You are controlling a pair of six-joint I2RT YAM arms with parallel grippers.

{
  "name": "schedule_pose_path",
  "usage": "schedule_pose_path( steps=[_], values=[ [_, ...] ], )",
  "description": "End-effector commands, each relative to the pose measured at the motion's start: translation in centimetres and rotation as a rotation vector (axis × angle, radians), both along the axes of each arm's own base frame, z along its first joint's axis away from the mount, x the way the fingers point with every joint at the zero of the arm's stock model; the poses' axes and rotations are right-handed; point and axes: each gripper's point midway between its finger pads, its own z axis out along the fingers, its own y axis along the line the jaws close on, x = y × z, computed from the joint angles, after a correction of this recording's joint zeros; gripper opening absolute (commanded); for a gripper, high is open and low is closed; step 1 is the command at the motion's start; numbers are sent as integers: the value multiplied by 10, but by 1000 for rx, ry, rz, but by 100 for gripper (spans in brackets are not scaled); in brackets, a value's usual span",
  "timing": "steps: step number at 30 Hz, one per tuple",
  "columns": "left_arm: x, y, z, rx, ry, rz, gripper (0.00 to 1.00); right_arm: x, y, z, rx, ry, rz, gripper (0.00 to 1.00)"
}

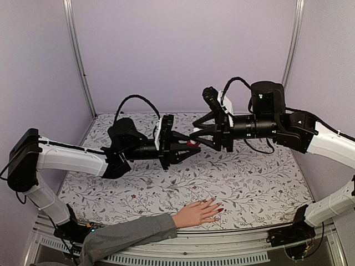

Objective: Paint the nails
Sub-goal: Place the nail polish bottle at the center of the board.

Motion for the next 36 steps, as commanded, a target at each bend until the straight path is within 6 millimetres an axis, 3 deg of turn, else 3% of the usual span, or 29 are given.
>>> schedule_pose_path(
  steps=[1, 7, 14, 22, 27, 30, 32, 36],
  values=[
    [2, 3, 12, -29, -12, -6, 0, -2, 1, -4, -21, 8, 23, 40],
    [5, 3, 13, -29, -12, 5, 0, -4, 3, -6, -23, 14, 40, 18],
    [18, 6, 13, -39, -6, 89, 0, 1, 6, -7, -28, 16, 24, 1],
    [27, 12, 15, -34, 4, 139, 40, 16, 2, -6, -22, 11, -52, 0],
    [28, 17, 17, -25, 1, 148, 56, 31, -9, 2, 17, 14, -119, 0],
    [30, 23, 18, -24, 6, 172, 65, 46, -17, 1, 25, 24, -188, 0],
    [34, 28, 18, -27, 17, 195, 86, 60, -24, -4, 25, 36, -255, 0],
    [45, 40, 17, -34, 53, 264, 100, 86, -38, -22, 34, 93, -357, 0]
  ],
)
